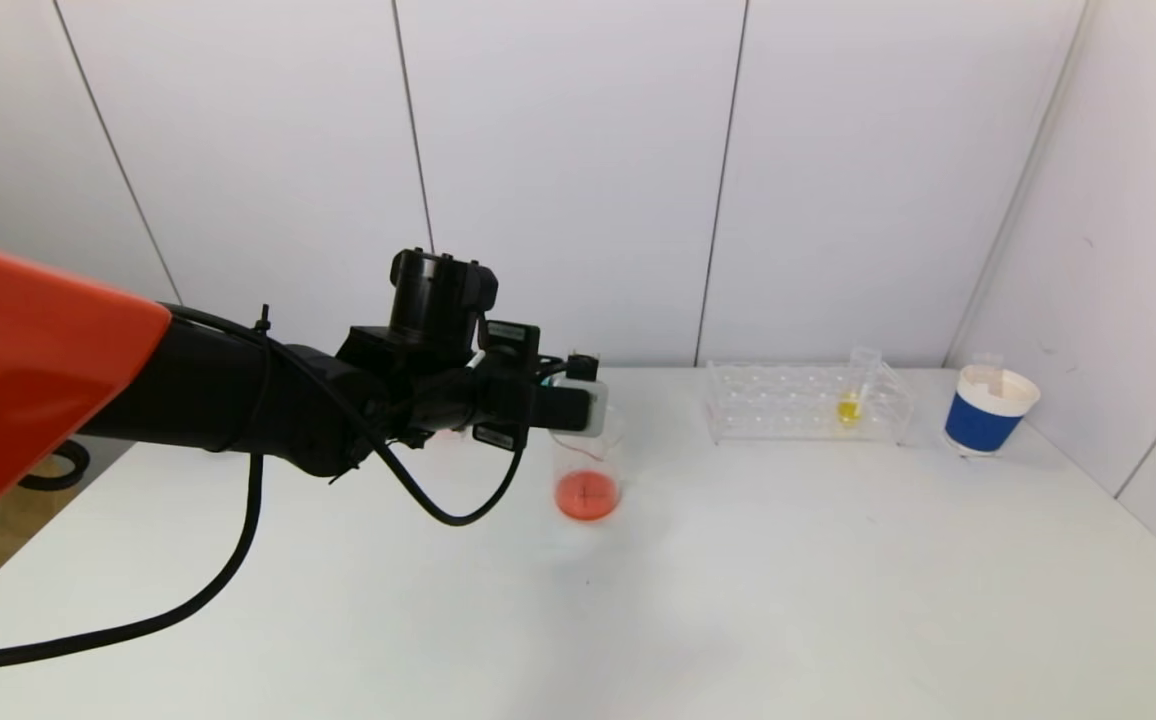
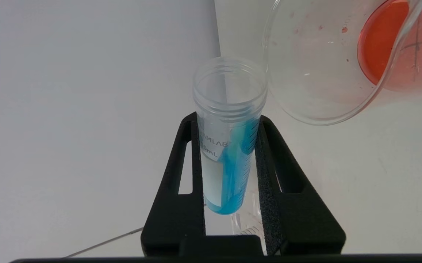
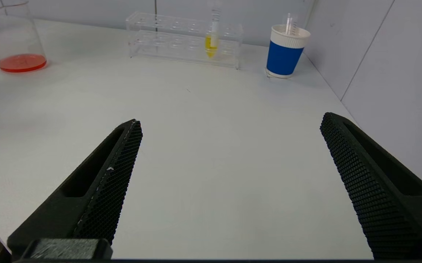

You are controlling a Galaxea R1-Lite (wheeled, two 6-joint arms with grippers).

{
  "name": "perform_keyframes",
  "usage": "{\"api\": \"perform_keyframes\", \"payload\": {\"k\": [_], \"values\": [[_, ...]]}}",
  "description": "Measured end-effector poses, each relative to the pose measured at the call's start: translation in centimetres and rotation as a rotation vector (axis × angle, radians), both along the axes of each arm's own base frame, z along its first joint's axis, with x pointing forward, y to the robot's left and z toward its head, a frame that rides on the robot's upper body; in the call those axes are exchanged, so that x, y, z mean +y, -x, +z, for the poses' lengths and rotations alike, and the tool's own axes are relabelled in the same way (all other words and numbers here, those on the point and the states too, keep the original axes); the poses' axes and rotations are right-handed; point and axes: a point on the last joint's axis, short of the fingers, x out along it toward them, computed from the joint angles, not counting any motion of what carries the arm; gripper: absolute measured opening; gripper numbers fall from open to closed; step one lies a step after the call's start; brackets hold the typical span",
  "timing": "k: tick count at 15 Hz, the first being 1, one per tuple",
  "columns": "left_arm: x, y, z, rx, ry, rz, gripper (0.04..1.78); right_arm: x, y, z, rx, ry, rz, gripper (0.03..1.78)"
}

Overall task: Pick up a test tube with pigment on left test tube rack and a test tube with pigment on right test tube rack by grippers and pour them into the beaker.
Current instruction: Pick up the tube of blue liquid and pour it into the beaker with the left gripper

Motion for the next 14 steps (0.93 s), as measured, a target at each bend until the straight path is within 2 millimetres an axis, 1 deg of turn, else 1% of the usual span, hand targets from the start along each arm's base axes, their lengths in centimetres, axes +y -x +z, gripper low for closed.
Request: {"api": "perform_keyframes", "payload": {"k": [10,14], "values": [[0.07,0.03,-0.19,-0.001,-0.004,-0.023,0.44,0.0,0.0,0.0,0.0,0.0,0.0,1.77],[1.0,-0.51,-0.08,0.013,0.052,-0.095,0.44,0.0,0.0,0.0,0.0,0.0,0.0,1.77]]}}
